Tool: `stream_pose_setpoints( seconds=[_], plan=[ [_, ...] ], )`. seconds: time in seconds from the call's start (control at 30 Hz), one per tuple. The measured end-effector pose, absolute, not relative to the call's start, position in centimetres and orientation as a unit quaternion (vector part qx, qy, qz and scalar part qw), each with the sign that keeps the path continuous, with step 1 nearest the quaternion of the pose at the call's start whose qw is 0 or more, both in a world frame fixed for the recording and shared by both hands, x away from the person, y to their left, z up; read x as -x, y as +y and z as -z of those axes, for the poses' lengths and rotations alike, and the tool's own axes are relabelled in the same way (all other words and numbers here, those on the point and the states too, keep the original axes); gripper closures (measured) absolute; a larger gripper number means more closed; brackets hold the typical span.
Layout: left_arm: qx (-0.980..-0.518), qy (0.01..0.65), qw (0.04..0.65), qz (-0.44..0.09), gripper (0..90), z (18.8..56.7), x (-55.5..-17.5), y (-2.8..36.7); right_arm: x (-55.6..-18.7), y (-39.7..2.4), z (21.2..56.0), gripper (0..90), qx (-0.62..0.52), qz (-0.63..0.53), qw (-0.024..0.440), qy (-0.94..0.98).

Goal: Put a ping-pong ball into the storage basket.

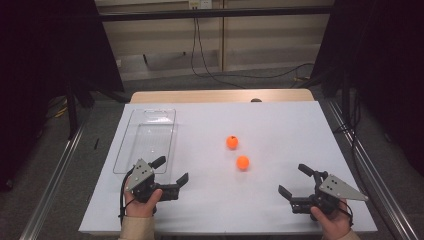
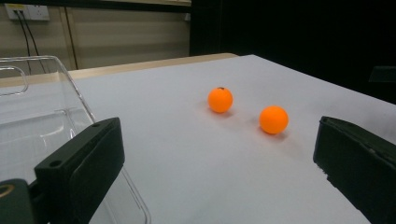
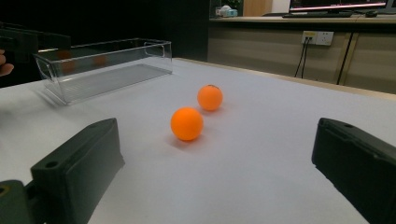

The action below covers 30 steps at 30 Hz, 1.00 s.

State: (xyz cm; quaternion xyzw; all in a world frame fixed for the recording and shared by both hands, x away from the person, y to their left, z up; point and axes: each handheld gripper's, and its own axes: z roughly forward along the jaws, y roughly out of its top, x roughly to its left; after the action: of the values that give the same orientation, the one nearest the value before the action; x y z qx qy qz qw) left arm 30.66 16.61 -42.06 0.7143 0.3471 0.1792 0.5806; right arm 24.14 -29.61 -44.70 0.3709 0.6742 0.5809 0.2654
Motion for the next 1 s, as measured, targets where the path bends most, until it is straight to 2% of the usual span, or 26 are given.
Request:
stream_pose_setpoints(
  seconds=[1.0],
  plan=[
    [-0.729, 0.33, 0.575, -0.168, 1.8, 41.8, -31.3, 14.0, -24.1, -29.4, 44.7, 1.2, -0.365, -0.582, 0.262, 0.678]
  ],
)
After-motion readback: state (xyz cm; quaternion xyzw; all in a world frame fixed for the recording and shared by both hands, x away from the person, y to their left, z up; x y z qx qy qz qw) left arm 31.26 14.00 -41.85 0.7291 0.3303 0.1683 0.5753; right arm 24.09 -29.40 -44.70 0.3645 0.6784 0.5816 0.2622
